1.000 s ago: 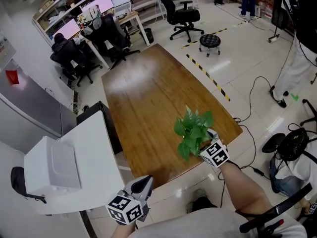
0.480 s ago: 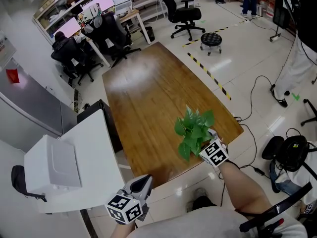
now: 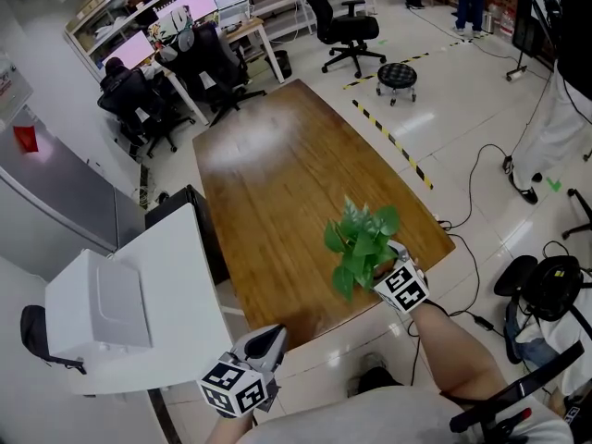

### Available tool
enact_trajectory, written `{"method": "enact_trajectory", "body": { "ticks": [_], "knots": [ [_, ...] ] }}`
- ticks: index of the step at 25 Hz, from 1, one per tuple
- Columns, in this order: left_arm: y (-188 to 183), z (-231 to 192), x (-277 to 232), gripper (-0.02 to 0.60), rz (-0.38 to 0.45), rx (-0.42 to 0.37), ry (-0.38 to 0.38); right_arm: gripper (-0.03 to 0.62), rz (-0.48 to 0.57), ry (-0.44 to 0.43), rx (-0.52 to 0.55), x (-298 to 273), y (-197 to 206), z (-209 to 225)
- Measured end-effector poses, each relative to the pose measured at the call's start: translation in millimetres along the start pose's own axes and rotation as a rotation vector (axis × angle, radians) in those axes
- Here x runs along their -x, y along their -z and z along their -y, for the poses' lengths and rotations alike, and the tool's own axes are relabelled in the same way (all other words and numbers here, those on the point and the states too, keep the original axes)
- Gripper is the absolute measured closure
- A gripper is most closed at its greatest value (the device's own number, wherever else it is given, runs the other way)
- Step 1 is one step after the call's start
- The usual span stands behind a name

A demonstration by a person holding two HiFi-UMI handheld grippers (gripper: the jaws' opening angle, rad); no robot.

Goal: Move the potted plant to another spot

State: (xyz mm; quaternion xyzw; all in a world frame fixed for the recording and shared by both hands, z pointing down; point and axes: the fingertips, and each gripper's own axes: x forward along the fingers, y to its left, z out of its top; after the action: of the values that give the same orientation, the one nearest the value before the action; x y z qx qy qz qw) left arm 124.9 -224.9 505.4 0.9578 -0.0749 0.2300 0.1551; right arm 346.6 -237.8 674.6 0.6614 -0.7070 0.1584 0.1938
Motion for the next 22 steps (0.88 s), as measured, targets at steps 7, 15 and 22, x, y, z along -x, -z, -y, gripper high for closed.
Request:
{"method": "enact_trajectory", "body": {
  "ticks": [7,15,22],
  "knots": [
    [-3,1,1,0.588,0.013,0.001,-0.006,0.152,0.022,-0.008,0.012,3,-13,-2],
    [-7,-7,17,0.588,0.045,0.020,-0.056,0.152,0.041,-0.048,0.034,-6,-40,-13],
    [-1,-23,46,0.588,0.089,0.060,-0.144,0.152,0.064,-0.115,0.036,-23,-68,-40]
  ]
}}
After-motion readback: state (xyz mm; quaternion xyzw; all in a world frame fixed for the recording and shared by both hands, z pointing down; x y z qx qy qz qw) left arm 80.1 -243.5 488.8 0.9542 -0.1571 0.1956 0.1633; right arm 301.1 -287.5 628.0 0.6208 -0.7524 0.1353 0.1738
